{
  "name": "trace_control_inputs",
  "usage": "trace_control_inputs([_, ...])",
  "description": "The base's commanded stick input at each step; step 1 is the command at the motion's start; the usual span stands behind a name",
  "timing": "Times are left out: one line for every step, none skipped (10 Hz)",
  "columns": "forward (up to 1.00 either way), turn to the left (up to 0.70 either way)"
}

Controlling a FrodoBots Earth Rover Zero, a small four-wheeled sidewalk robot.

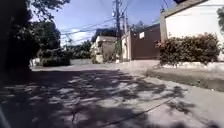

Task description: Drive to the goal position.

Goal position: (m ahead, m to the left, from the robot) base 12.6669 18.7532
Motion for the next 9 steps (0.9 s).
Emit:
trace_control_inputs([1.00, 0.08])
trace_control_inputs([1.00, 0.08])
trace_control_inputs([1.00, 0.08])
trace_control_inputs([1.00, 0.08])
trace_control_inputs([1.00, -0.16])
trace_control_inputs([1.00, -0.32])
trace_control_inputs([1.00, -0.32])
trace_control_inputs([1.00, -0.32])
trace_control_inputs([1.00, -0.32])
